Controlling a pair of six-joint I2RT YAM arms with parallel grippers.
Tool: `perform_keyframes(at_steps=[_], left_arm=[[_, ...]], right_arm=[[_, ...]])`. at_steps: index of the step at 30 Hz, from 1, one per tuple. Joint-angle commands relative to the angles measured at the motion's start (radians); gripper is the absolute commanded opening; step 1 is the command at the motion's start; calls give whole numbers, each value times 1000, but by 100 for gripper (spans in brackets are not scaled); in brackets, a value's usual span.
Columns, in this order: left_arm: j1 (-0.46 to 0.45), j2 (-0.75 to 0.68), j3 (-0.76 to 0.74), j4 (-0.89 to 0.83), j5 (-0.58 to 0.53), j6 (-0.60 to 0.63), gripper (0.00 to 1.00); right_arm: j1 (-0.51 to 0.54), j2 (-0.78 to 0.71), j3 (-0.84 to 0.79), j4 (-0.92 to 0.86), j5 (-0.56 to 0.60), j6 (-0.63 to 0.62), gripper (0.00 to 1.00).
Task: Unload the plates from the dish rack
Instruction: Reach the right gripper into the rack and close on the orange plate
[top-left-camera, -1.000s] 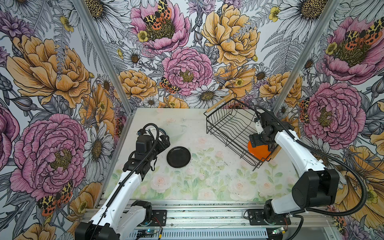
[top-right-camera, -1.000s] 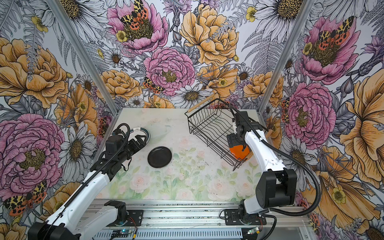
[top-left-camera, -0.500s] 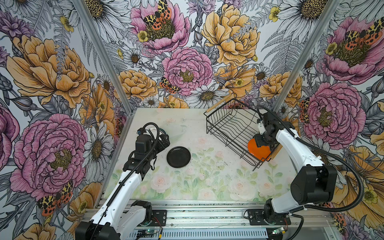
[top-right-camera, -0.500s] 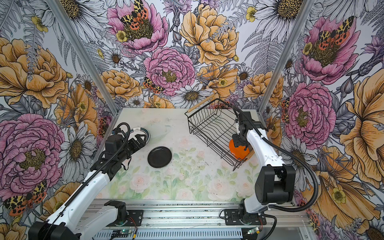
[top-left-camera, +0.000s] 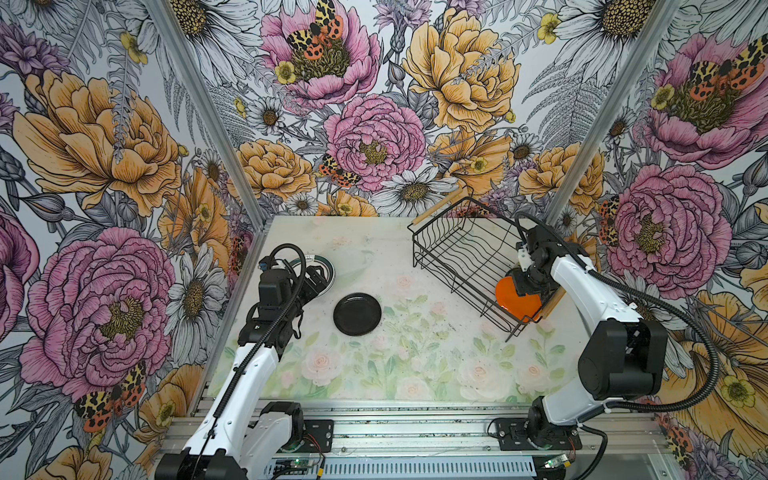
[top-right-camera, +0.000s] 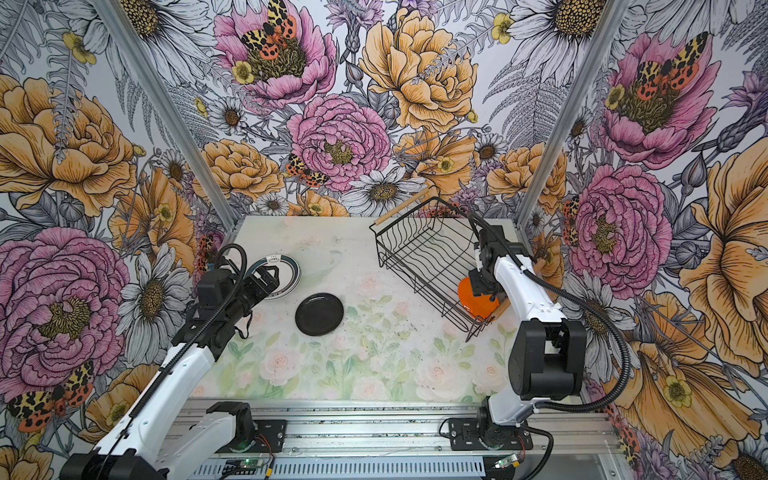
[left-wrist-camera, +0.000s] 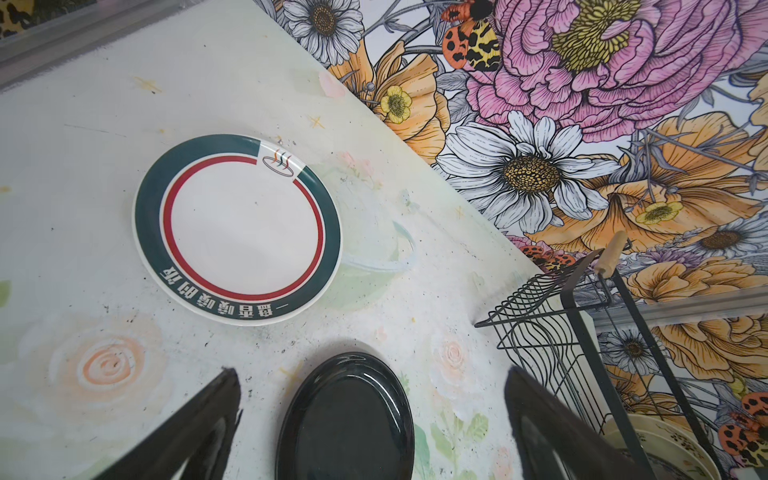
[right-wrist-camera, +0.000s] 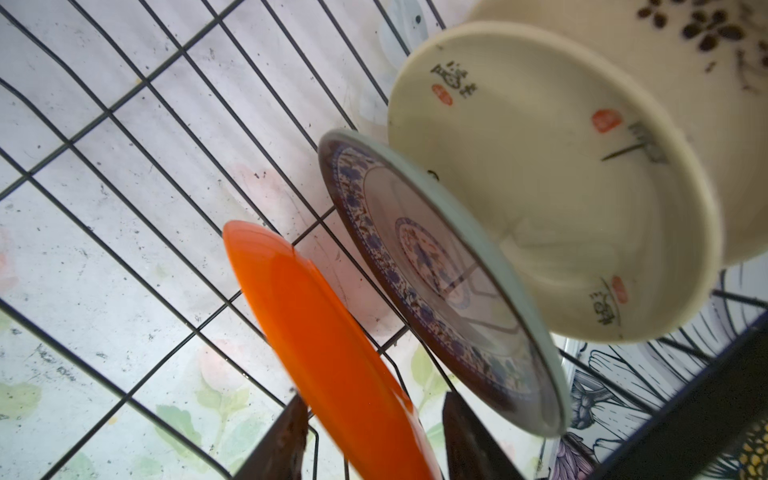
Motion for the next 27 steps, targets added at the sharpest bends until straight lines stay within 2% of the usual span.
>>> perform_keyframes(at_steps=[1,8,14,22,25,27], left_arm=[[18,-25,-9,25,-14,26,99],[34,-21,-35,90,17,37,99],[42,11,-29,88,10,32,99],[45,27,-35,94,12,29,99],[48,35,-33,91,4,22,99],[48,42,-30,84,0,19,99]], right_arm=[[-1,23,-10,0,-16,-8,50],[-2,49,-21,12,-32,-16,46],[-1,48,-27,14,-48,-19,38],[0,32,-34,17,-69,-32,27],[1,23,-40,20,-85,-43,18],[3,17,-39,20,-94,-43,17]])
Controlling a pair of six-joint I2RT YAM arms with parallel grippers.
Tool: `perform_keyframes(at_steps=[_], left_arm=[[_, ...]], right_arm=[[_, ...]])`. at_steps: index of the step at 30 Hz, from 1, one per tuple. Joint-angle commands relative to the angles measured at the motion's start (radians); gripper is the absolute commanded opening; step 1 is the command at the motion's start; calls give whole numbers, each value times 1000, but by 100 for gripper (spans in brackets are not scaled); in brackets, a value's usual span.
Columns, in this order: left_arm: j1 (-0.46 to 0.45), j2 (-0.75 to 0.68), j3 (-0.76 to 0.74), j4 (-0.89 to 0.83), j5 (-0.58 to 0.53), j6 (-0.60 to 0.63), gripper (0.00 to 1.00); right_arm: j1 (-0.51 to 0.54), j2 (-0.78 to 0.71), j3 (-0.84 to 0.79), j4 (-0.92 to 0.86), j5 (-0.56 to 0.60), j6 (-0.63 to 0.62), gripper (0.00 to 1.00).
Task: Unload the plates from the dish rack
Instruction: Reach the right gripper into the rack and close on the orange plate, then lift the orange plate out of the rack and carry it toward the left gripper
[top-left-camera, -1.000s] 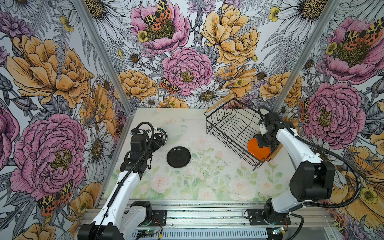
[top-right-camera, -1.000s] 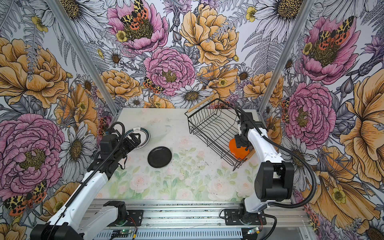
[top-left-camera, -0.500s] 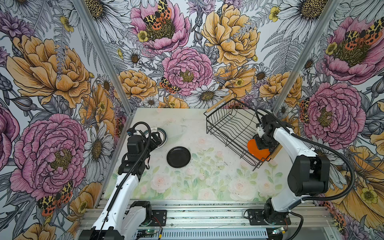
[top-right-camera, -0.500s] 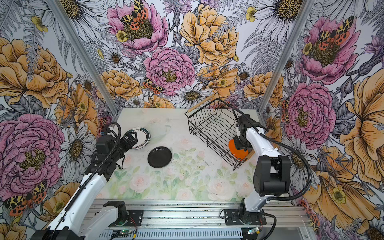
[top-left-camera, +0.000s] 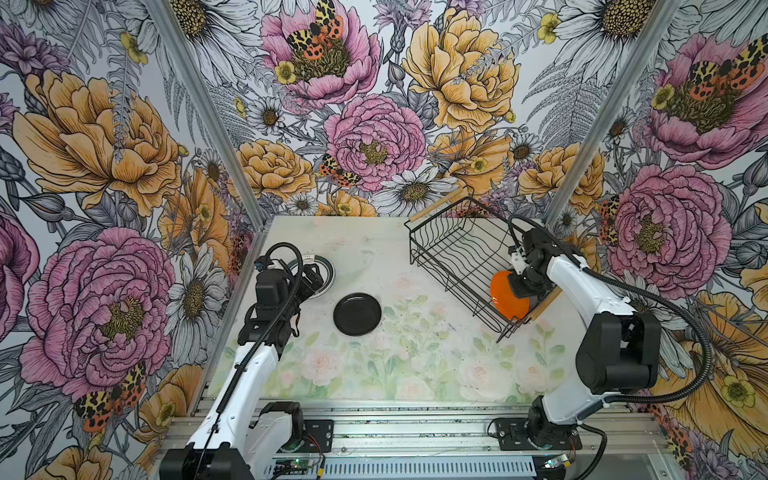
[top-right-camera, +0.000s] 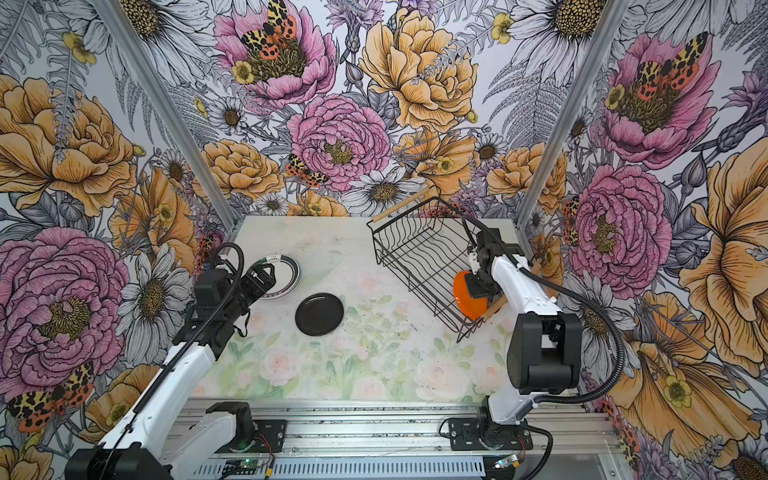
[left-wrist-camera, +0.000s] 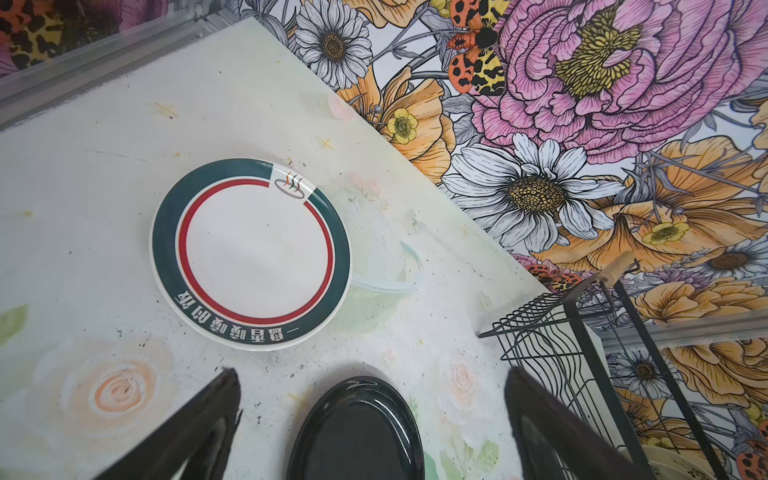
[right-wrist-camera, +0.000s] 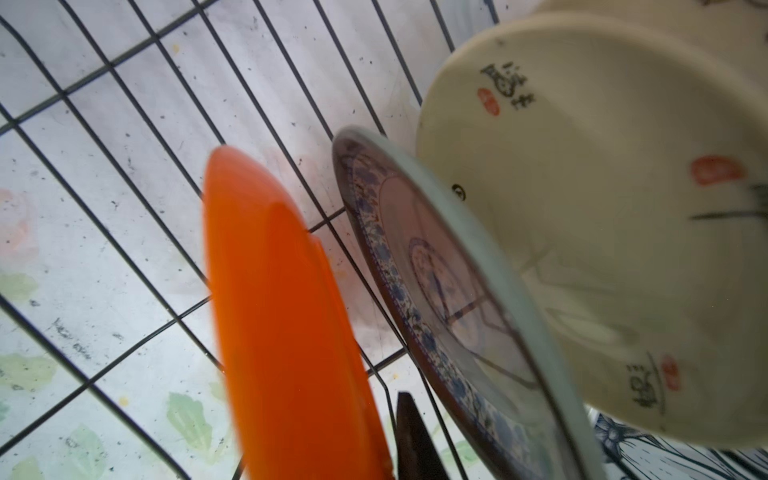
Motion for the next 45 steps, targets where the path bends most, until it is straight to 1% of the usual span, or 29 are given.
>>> perform_keyframes(at_steps=[1,3,6,8,12,14,17,19,20,22,23,25,27,29,30,32,34,37,38,40,45], left_arm=[[12,15,-4,9,-1,4,99],[13,23,0,6,5,5,99],[12,30,5,9,12,3,99],[10,30,6,13,12,-1,99],[4,19,-1,35,-13,-32,99],[3,10,-14,60,-18,-55,99],[4,-2,-34,94,-21,-111,99],[6,4,-30,94,8,-132,99],[6,13,-18,78,16,-139,99],[7,35,9,45,44,-141,99],[7,48,23,32,76,-124,99],[7,70,61,-27,94,-120,99],[9,96,93,-68,118,-123,99],[6,116,102,-63,140,-123,99],[0,120,100,-52,145,-118,99],[-22,121,106,-46,133,-104,99],[-46,113,111,-46,109,-98,99],[-80,89,99,-23,78,-103,99],[-86,82,95,-17,74,-109,99],[-96,76,86,-1,85,-110,99],[-106,86,85,4,127,-101,99]], right_arm=[[2,-16,-18,5,-26,11,17],[5,-29,-12,4,-34,11,14],[8,-56,2,4,-20,8,14],[10,-83,21,4,14,7,9],[11,-149,79,8,34,-16,9],[22,-188,108,28,23,-51,10],[52,-280,113,171,28,-111,10],[64,-347,93,329,36,-124,8],[67,-394,49,454,46,-115,1],[64,-489,-79,768,-18,-71,1],[63,-531,-160,928,-41,-5,1],[64,-577,-301,1263,-78,144,3],[67,-562,-403,1534,-91,346,4],[80,-509,-447,1684,-77,517,2],[107,-478,-464,1735,-61,576,0],[167,-428,-494,1816,-9,663,0],[221,-382,-505,1844,26,777,0],[281,-320,-479,1808,15,959,0],[296,-303,-457,1772,-5,1024,0],[326,-276,-409,1703,-60,1107,0],[381,-234,-328,1574,-180,1269,0]])
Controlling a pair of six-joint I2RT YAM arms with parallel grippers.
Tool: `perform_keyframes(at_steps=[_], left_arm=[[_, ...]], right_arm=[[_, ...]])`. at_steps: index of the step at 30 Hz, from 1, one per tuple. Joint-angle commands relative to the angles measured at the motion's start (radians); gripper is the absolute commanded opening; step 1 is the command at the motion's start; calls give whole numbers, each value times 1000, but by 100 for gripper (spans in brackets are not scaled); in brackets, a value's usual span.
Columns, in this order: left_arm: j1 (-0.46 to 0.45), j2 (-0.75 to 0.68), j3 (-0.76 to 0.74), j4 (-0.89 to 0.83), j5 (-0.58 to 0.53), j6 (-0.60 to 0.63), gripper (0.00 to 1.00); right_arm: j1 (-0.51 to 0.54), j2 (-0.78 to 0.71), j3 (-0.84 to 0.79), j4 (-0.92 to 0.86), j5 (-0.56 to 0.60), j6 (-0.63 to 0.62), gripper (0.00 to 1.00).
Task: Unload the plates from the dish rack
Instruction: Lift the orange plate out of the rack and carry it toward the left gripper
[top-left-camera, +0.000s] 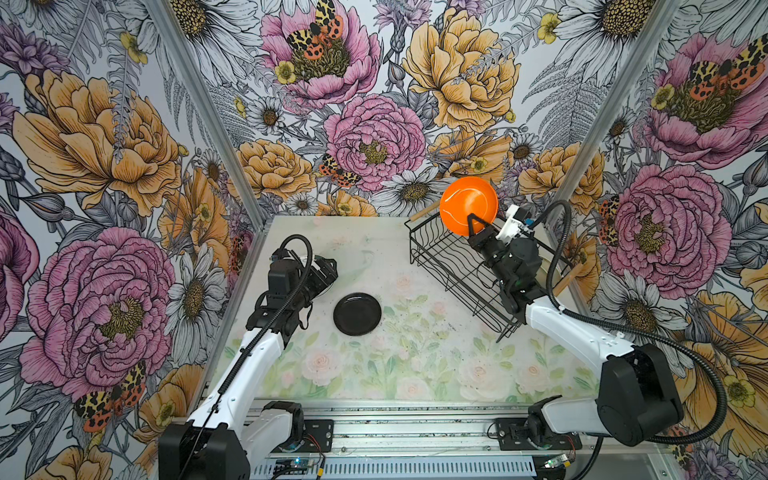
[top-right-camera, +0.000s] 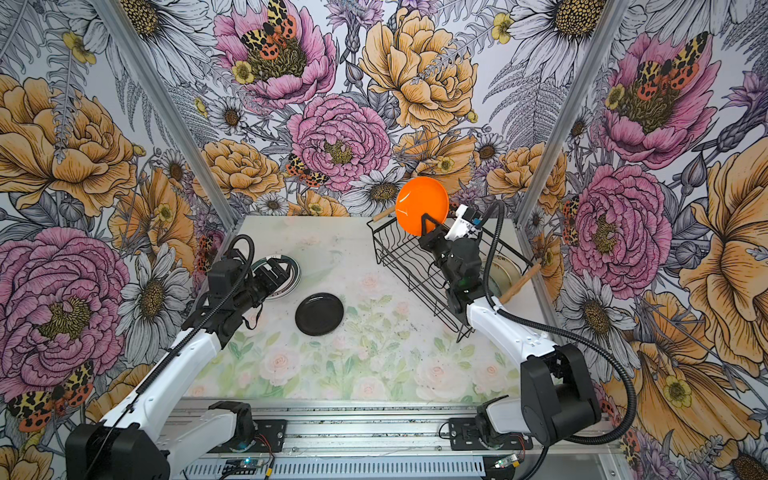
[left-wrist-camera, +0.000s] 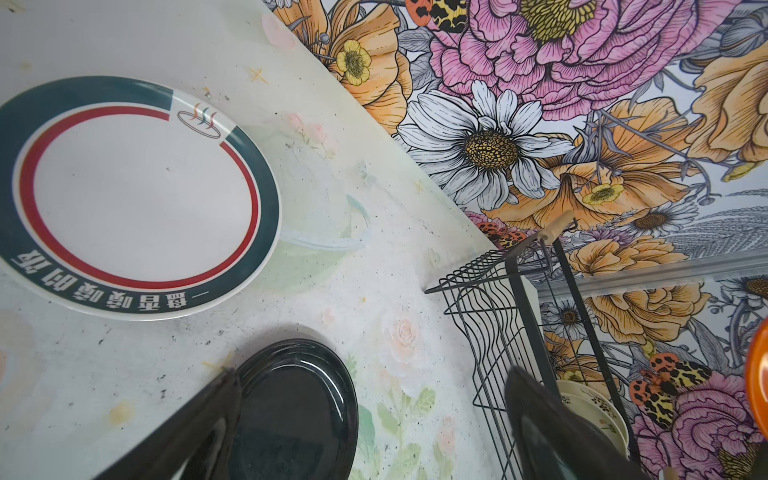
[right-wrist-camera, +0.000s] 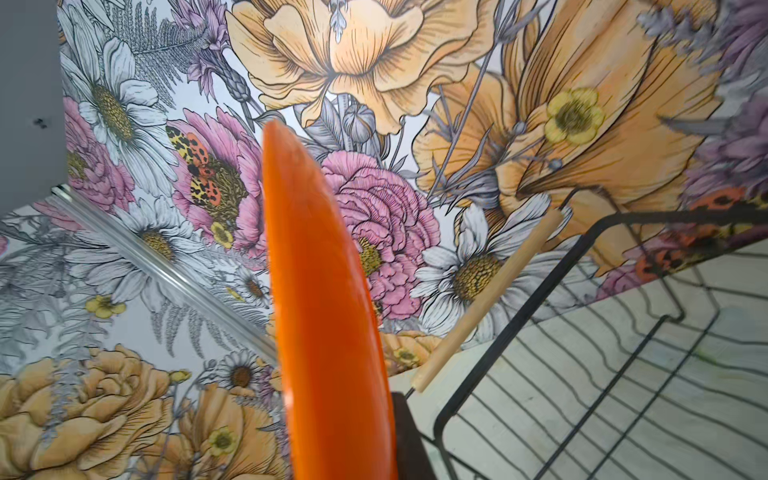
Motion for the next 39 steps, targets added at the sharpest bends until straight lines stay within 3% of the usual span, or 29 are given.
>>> perform_keyframes(at_steps=[1,11,26,35,39], left_arm=[[-7,-3,2,29,35,10,99],[-16,-17,-23,62,107,-1,99],[-4,-48,-73,116,213,-34,98],[-1,24,-72,298,357,-91,85],[-27,67,-48,351,359,-98,84]], right_arm=[[28,13,62,-20,-97,216,0],[134,128,44,65,-141,275,0],[170,264,98,89,-202,355,0],[209,323,150,86,-257,385,0],[237,361,183,79,-282,398,0]])
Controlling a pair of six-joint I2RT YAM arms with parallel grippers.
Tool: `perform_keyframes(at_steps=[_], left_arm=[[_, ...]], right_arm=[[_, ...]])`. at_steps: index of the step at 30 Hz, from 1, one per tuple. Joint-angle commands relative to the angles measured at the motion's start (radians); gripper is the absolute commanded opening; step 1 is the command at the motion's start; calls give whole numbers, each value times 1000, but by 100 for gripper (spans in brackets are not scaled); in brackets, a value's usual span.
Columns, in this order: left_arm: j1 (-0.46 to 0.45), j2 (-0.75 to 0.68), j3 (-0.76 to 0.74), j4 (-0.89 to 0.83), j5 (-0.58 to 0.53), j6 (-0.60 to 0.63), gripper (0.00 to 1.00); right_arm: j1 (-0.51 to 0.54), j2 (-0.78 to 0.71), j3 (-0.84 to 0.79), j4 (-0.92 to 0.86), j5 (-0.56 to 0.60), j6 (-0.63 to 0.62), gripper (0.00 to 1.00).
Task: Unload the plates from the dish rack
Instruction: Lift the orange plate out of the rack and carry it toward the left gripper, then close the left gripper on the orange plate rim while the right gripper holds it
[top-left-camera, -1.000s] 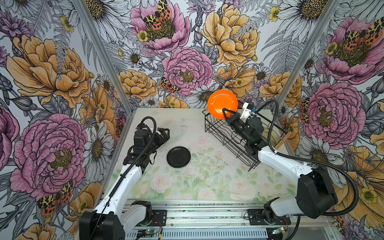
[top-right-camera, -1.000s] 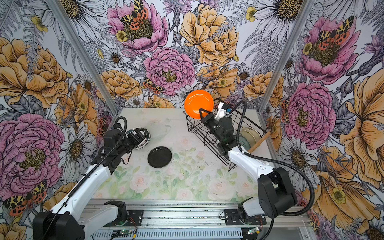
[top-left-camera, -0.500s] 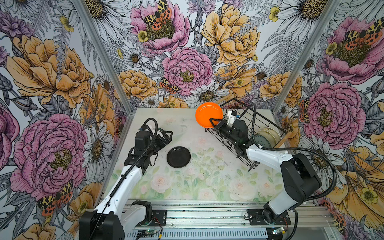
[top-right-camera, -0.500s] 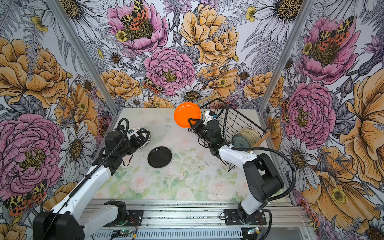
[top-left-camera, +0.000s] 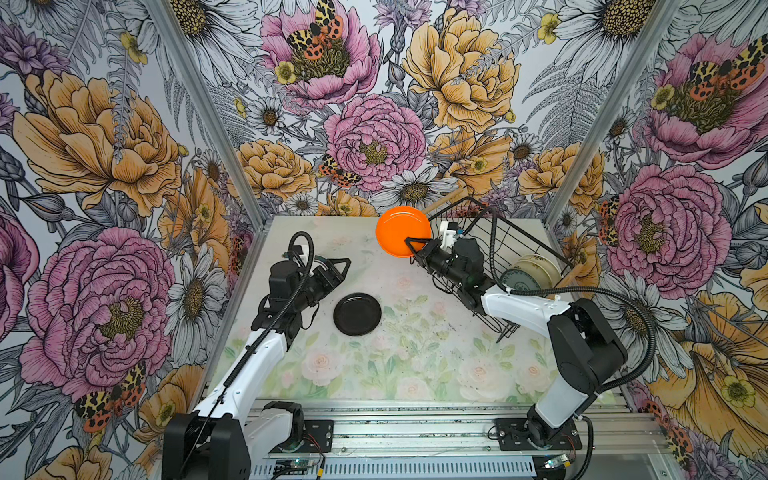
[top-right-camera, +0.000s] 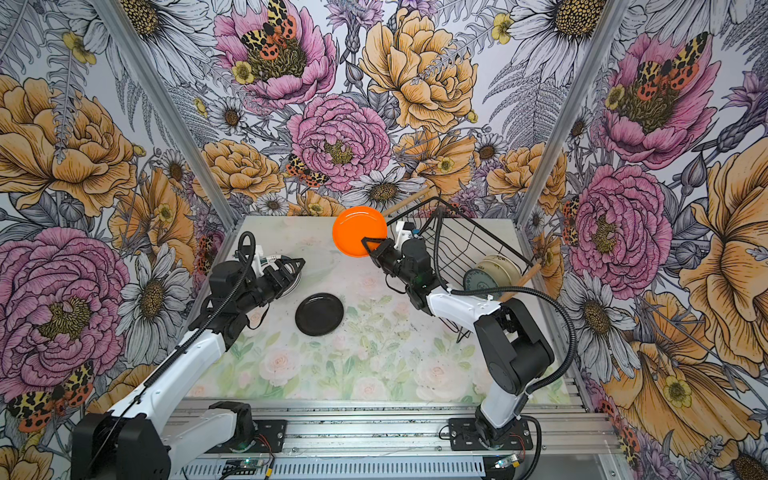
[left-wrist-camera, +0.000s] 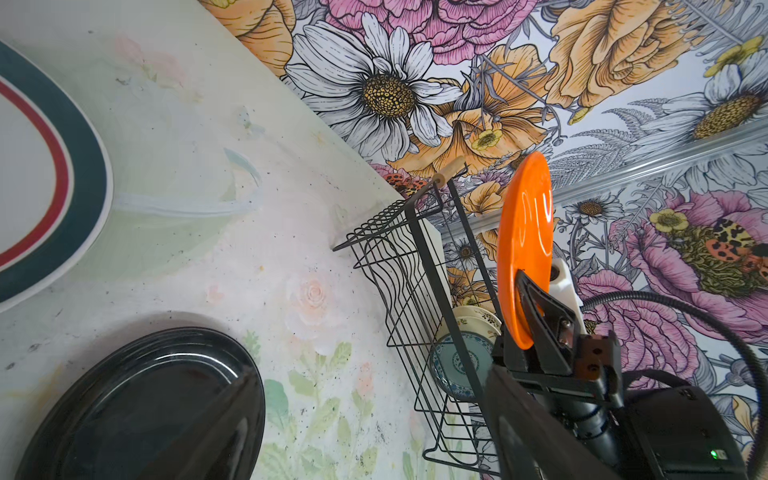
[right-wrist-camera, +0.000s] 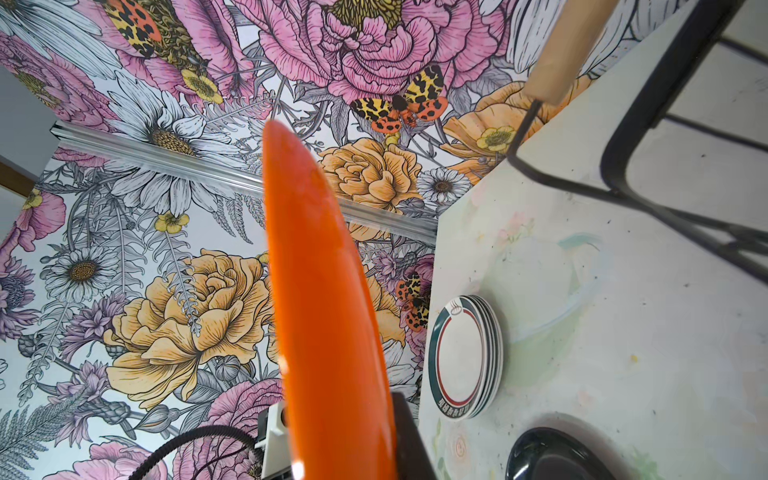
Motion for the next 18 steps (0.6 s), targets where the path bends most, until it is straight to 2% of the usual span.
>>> perform_keyframes(at_steps=[1,9,18], left_arm=[[-23,30,23,103,47,-16,84],[-46,89,59,192,73,-36,82],[-51,136,111,213,96,-29,73]], right_arm=[[27,35,52,43,-42,17,0],[64,82,95,39,-82,23,0],[97,117,129,50,-123,31,0]])
